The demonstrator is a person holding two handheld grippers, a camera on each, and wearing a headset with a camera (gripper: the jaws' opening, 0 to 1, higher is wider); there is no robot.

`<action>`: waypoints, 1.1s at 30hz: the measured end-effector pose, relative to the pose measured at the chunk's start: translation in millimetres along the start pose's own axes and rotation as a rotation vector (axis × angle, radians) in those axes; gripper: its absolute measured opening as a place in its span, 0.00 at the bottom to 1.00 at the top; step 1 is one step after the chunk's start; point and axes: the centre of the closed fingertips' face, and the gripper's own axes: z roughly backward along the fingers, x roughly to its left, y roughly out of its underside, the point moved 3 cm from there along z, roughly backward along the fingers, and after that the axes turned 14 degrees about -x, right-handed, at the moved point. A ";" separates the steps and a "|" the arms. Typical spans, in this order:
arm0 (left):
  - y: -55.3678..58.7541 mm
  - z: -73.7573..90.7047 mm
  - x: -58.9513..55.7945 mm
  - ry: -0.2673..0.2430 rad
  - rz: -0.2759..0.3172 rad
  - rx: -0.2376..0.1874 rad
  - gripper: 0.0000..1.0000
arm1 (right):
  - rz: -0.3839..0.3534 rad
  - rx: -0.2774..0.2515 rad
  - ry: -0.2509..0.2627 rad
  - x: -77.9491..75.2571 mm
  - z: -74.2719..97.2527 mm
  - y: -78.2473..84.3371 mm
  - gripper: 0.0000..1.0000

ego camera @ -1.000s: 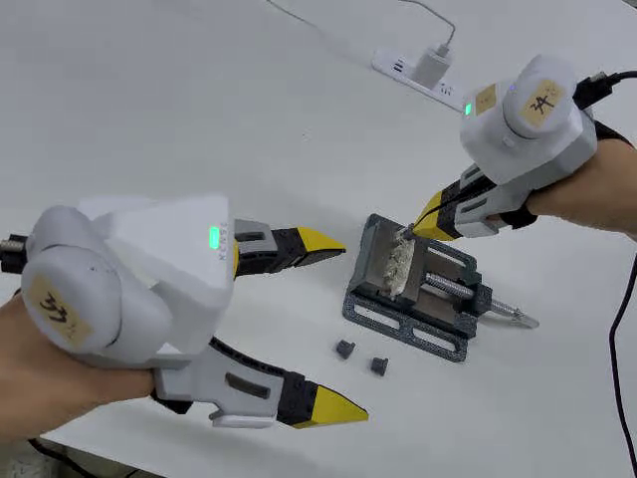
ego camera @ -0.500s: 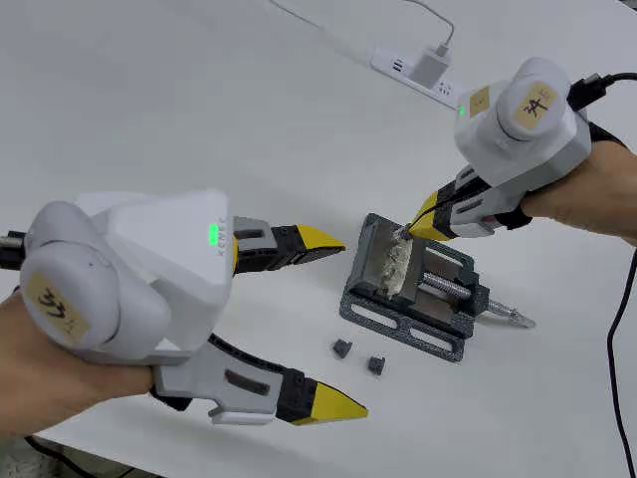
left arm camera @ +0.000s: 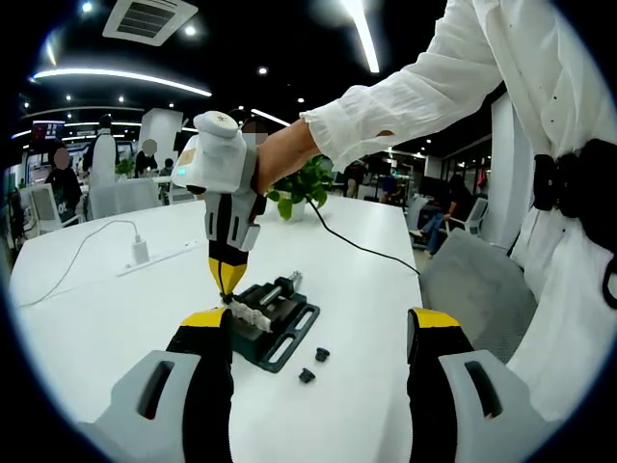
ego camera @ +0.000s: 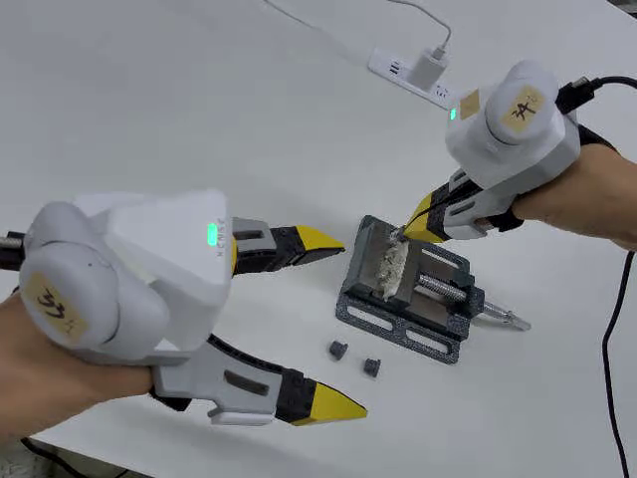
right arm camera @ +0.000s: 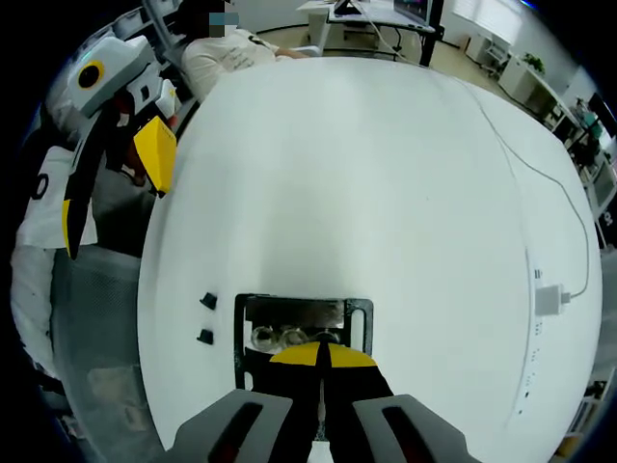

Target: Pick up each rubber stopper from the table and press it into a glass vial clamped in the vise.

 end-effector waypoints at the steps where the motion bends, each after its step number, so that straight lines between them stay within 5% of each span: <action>1: -0.2 -0.2 0.0 0.000 0.001 -0.001 0.72 | -0.002 0.000 0.001 0.5 0.0 -0.2 0.00; 26: -1.4 -3.8 1.5 0.005 -0.005 -0.003 0.72 | 0.031 0.042 -0.002 0.2 -4.9 -1.7 0.00; 33: -0.8 -1.5 2.7 0.003 -0.007 0.004 0.71 | -0.012 0.023 0.006 -1.8 -4.4 -2.3 0.00</action>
